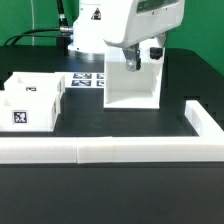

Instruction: Assemble drawer

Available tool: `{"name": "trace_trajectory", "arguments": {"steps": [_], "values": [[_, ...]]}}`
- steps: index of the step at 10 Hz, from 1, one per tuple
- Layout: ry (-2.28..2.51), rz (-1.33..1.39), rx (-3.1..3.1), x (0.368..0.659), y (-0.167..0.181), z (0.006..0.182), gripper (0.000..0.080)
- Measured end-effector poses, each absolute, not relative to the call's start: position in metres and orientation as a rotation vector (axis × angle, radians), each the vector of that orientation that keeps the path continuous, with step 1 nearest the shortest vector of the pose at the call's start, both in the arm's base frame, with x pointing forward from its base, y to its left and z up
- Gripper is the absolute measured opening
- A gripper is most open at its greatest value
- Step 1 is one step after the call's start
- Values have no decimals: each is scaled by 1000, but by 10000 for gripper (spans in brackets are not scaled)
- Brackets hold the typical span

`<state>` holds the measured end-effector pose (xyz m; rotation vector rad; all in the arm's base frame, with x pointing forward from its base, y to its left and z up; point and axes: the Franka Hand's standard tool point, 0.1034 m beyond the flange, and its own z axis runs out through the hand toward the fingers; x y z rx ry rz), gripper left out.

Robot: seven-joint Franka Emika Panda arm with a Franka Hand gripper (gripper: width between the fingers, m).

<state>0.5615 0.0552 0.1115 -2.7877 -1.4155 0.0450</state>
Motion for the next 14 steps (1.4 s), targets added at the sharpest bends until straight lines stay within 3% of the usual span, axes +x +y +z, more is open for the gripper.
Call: {"name": "trace_trajectory", "arguments": {"steps": [6, 10, 14], "values": [[-1400, 35, -2796, 561, 55, 112, 650], [-998, -49, -2988, 506, 61, 126, 650], [-996, -42, -2989, 501, 60, 126, 650]]}}
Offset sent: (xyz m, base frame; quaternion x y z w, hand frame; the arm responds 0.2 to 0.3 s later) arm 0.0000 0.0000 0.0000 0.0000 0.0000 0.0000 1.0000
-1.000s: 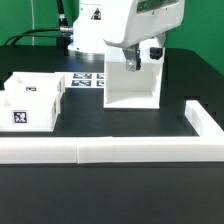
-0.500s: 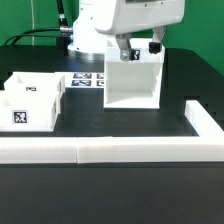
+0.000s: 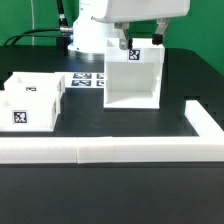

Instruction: Assemble drawer

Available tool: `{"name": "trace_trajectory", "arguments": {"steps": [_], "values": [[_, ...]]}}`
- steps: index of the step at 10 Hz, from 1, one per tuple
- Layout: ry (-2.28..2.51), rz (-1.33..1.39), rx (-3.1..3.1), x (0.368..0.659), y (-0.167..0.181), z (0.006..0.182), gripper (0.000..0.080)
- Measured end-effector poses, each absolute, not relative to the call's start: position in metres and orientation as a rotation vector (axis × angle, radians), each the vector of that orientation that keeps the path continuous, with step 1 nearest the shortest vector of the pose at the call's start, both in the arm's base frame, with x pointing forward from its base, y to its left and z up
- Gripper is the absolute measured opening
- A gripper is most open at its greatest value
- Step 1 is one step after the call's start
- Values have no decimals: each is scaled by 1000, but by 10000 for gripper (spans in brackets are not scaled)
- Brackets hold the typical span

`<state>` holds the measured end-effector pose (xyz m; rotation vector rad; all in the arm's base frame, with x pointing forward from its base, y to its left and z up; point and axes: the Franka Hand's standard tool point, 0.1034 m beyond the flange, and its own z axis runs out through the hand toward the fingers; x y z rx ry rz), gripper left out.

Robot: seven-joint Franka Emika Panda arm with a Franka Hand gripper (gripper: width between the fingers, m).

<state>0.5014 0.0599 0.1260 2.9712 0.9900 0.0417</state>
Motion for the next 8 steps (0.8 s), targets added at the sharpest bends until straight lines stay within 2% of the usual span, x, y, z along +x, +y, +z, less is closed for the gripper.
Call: {"name": "trace_trajectory", "arguments": {"steps": [2, 3, 5, 8], "values": [[826, 93, 3020, 497, 55, 130, 650], [688, 104, 3050, 484, 60, 134, 650], [443, 88, 3101, 465, 73, 130, 650], [200, 64, 3159, 453, 90, 122, 650]]}}
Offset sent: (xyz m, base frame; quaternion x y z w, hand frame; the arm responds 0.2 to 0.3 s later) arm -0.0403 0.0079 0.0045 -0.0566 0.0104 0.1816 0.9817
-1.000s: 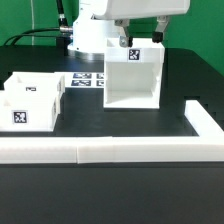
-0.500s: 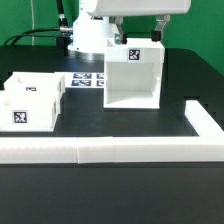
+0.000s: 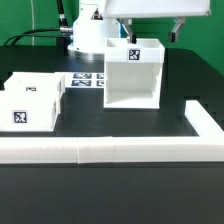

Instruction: Assemble drawer

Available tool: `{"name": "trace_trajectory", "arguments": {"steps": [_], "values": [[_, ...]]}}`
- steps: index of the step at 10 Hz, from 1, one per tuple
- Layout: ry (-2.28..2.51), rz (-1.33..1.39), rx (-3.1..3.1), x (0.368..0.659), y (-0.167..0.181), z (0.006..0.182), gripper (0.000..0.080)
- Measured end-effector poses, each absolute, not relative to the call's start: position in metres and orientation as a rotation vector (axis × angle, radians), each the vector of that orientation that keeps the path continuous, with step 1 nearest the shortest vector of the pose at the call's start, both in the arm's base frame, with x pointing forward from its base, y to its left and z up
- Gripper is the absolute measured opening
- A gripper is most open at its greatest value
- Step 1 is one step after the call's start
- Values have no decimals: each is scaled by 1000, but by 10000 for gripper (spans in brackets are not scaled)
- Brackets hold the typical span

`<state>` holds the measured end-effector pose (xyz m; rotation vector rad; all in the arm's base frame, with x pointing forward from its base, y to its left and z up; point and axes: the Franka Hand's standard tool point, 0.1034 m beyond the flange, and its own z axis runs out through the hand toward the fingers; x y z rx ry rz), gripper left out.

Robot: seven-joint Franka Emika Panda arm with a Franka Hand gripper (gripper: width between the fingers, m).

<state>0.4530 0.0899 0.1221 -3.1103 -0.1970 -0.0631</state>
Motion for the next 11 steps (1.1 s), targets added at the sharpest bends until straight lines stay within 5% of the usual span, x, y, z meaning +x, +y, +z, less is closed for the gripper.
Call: {"name": "trace_trajectory", "arguments": {"steps": [11], "values": [[100, -25, -3091, 420, 103, 101, 650]]}}
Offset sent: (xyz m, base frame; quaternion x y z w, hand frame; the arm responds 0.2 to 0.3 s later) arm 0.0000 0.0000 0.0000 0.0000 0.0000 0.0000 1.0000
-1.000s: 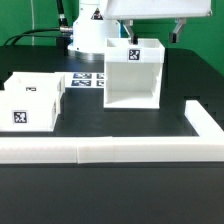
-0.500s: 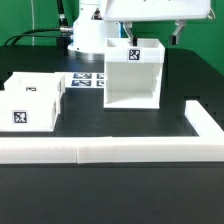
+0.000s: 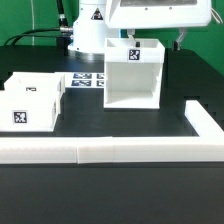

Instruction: Assemble drawer

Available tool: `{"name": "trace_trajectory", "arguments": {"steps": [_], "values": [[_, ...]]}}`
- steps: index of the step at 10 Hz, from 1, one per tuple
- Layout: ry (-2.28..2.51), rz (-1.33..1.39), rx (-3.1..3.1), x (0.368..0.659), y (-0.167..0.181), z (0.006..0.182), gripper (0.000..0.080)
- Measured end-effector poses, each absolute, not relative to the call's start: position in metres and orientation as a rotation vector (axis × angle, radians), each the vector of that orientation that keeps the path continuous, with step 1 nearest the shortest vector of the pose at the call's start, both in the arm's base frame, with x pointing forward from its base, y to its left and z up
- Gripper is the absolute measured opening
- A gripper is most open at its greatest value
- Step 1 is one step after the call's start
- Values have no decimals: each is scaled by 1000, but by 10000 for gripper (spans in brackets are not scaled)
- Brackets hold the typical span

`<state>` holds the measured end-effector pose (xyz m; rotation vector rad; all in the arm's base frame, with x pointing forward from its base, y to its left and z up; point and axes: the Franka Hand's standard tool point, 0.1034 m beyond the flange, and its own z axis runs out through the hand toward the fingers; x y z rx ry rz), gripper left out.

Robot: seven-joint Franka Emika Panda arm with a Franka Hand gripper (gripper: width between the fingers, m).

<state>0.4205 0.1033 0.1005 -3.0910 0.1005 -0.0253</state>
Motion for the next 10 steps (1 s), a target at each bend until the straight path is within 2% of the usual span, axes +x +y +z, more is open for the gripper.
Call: {"name": "trace_trajectory", "arguments": {"steps": [1, 2, 3, 4, 5, 6, 10], "values": [[98, -25, -3091, 420, 104, 100, 553], [92, -27, -3091, 419, 105, 98, 380], [89, -27, -3091, 420, 105, 98, 380], [90, -27, -3091, 420, 105, 98, 204], [90, -27, -3091, 420, 105, 98, 204], [90, -27, -3091, 420, 105, 98, 43], [90, -27, -3091, 420, 105, 98, 36]]}}
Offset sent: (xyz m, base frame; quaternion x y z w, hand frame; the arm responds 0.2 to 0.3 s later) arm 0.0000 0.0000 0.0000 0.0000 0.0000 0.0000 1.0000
